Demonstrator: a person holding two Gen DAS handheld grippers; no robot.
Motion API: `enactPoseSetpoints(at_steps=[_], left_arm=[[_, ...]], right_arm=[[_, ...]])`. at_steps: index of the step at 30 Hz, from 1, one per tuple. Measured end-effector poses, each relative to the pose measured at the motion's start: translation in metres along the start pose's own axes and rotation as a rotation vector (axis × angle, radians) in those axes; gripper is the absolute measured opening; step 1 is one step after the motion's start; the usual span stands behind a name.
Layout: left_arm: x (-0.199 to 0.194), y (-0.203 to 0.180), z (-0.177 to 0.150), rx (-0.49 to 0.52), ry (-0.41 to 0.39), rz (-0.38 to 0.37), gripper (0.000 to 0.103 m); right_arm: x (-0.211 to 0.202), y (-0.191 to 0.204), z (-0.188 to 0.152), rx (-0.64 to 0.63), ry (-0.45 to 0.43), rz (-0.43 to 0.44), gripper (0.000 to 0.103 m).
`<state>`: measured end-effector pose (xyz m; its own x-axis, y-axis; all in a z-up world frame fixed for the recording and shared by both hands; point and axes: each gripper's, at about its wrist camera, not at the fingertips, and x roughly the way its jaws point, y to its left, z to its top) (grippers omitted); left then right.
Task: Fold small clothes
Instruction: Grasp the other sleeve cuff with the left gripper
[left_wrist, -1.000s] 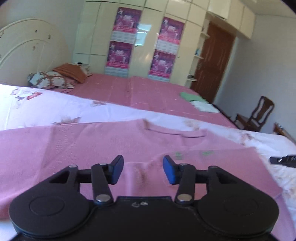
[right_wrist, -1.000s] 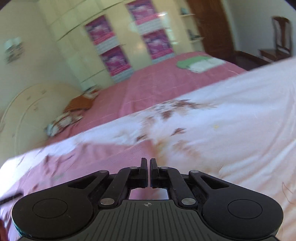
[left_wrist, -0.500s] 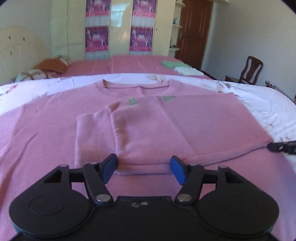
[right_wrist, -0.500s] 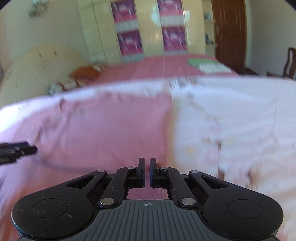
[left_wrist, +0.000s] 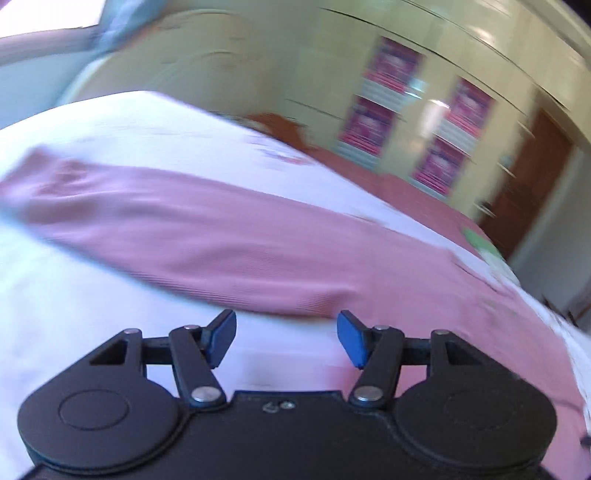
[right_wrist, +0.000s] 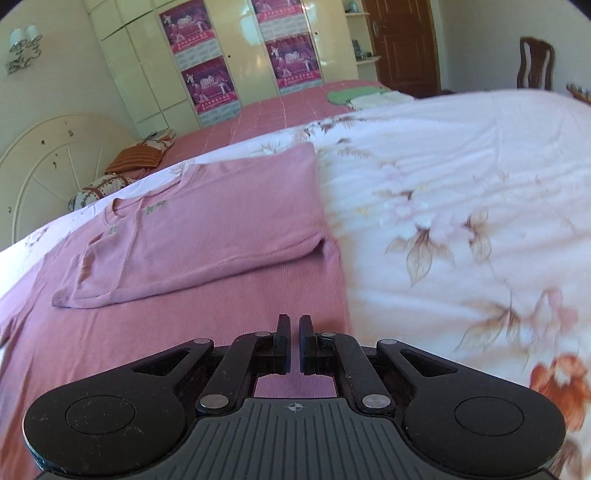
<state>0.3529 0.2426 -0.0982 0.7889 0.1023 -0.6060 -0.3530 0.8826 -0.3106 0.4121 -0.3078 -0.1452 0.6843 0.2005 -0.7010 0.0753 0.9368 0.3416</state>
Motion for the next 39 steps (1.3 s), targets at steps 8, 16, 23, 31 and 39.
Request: enactPoseSetpoints(at_steps=[8, 16, 23, 31, 39], left_arm=[[-0.025, 0.143, 0.033, -0.327, -0.059, 0.116, 0.058], [0.004, 0.189, 0.058, -0.445, -0.092, 0.074, 0.058], [0.03, 0.191, 0.077, -0.356, -0.106, 0.138, 0.051], [0.04, 0.183, 0.085, -0.278, -0.122, 0.204, 0.043], [0.042, 0.185, 0.09, -0.238, -0.092, 0.221, 0.021]], right_arm=[[0.0, 0.043, -0.011, 0.121, -0.008, 0.019, 0.002], [0.004, 0.108, -0.009, 0.065, -0.038, 0.017, 0.003], [-0.003, 0.142, -0.006, 0.009, -0.115, 0.024, 0.074], [-0.001, 0.146, 0.001, 0.025, -0.099, 0.063, 0.073], [0.003, 0.136, 0.0, 0.081, -0.068, 0.047, 0.073]])
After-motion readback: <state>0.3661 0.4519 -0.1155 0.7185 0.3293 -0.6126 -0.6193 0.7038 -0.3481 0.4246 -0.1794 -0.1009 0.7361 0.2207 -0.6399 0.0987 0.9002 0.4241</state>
